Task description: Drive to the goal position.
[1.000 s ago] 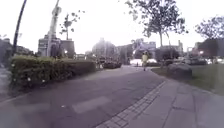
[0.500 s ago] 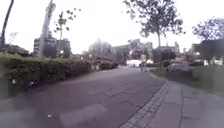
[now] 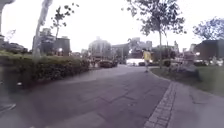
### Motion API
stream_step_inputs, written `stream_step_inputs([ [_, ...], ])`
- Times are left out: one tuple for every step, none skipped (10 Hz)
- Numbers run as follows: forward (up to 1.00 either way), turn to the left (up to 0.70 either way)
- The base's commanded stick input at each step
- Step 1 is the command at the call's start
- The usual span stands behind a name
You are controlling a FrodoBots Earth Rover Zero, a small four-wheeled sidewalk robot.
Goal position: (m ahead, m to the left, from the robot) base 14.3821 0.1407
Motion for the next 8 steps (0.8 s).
stream_step_inputs([
  [0.70,0.00],
  [0.70,0.00],
  [0.70,0.00],
  [0.70,0.00],
  [0.70,0.00],
  [0.70,0.00],
  [0.70,0.00],
  [0.70,0.00],
])
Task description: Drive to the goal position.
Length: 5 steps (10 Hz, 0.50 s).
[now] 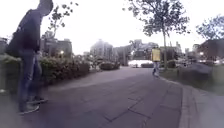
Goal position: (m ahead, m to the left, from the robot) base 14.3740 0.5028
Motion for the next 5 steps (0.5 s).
stream_step_inputs([
  [0.70,0.00],
  [0.70,0.00],
  [0.70,0.00],
  [0.70,0.00],
  [0.70,-0.08],
])
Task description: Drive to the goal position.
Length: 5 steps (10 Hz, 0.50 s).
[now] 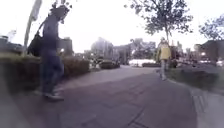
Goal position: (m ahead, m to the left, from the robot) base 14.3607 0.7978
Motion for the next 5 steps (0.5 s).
stream_step_inputs([
  [0.70,-0.35],
  [0.70,-0.35],
  [0.70,-0.35],
  [0.70,-0.35],
  [0.70,-0.35],
])
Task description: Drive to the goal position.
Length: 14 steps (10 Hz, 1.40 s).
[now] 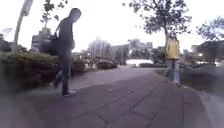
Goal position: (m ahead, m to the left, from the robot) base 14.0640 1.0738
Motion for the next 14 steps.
stream_step_inputs([
  [0.70,-0.18],
  [0.70,0.00],
  [0.70,0.00],
  [0.70,0.00],
  [0.70,0.00],
  [0.70,0.00],
  [0.70,0.00],
  [0.70,0.00],
  [0.70,0.00],
  [0.70,0.00],
  [0.70,0.00],
  [0.70,0.00],
  [0.70,0.00],
  [0.70,-0.03],
])
